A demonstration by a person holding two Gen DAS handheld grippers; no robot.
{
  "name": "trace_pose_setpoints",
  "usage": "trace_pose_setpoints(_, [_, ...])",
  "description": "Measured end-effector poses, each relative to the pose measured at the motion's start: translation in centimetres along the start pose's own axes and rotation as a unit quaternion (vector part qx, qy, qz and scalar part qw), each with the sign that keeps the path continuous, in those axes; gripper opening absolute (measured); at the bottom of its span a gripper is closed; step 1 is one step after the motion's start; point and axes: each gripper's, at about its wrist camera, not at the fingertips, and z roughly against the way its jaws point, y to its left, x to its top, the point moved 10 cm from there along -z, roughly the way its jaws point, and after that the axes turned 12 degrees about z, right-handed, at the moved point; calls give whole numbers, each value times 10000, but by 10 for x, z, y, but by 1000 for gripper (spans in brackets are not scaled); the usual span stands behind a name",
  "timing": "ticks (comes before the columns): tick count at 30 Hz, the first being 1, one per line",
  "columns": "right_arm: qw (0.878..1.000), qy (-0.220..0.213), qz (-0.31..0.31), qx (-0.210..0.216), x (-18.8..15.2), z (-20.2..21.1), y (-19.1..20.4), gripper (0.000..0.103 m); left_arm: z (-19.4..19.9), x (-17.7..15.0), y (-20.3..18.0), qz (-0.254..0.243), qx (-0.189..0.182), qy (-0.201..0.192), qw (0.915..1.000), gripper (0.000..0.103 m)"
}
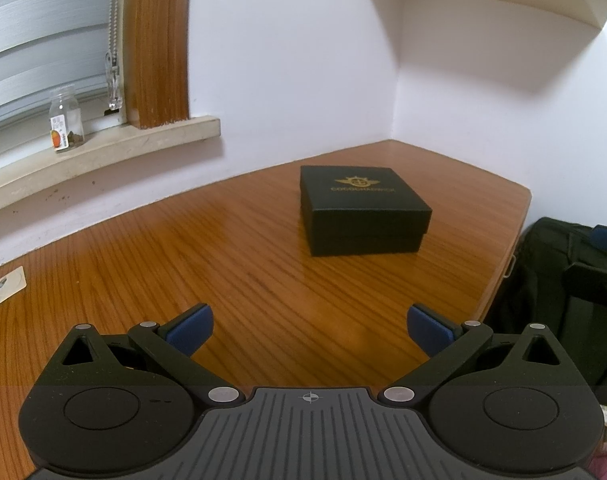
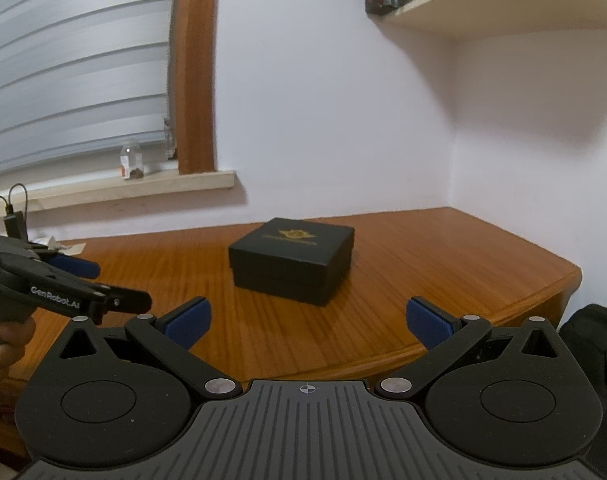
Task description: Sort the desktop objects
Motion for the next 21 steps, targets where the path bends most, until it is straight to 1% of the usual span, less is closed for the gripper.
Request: trace_pose_setpoints(21, [10000, -22, 21, 16, -1, 3, 3, 103, -2, -2, 1, 7, 18, 32, 10000, 103])
